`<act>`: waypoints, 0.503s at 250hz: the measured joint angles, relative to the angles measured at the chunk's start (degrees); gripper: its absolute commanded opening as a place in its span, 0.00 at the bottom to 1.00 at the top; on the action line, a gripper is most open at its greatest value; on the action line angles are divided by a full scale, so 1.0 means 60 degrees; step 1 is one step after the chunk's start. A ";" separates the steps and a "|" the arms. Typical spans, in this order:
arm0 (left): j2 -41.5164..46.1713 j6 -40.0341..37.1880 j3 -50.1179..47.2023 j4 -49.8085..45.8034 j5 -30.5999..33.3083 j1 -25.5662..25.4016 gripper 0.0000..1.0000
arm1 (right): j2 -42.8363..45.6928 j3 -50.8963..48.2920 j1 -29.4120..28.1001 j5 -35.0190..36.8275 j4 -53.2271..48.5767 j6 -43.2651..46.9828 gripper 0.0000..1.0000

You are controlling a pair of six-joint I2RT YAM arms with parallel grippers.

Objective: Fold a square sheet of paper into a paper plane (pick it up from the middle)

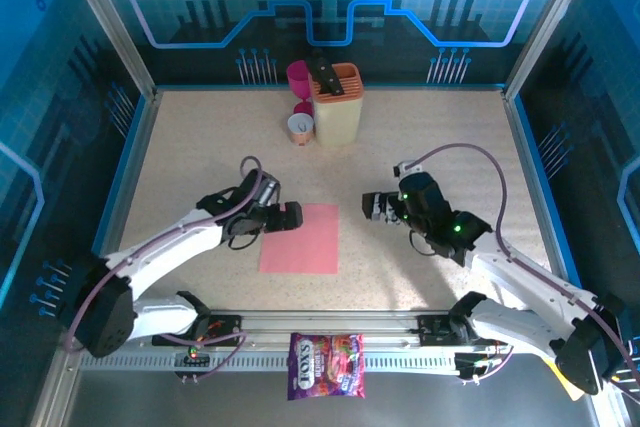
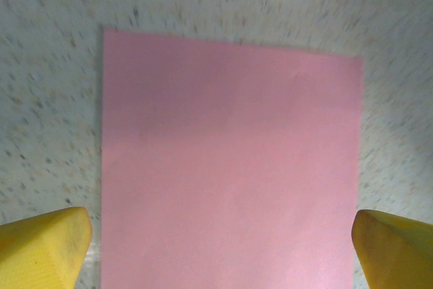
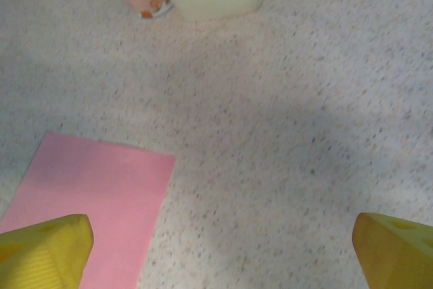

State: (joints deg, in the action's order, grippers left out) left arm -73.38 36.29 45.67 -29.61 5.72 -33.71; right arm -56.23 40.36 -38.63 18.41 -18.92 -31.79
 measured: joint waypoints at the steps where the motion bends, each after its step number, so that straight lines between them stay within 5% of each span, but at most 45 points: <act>1: -0.0033 0.0011 0.0011 -0.0015 0.0004 -0.0015 1.00 | 0.0004 -0.0011 -0.0025 0.0018 -0.0007 -0.0015 0.99; 126: -0.3228 0.0725 0.1956 -0.0882 0.0605 -0.1534 1.00 | 0.0452 -0.0918 -0.0481 0.0674 -0.0601 -0.0710 0.99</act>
State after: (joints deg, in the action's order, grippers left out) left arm -92.75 40.64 57.41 -34.89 9.34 -42.92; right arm -53.52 34.85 -41.52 22.46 -22.52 -36.05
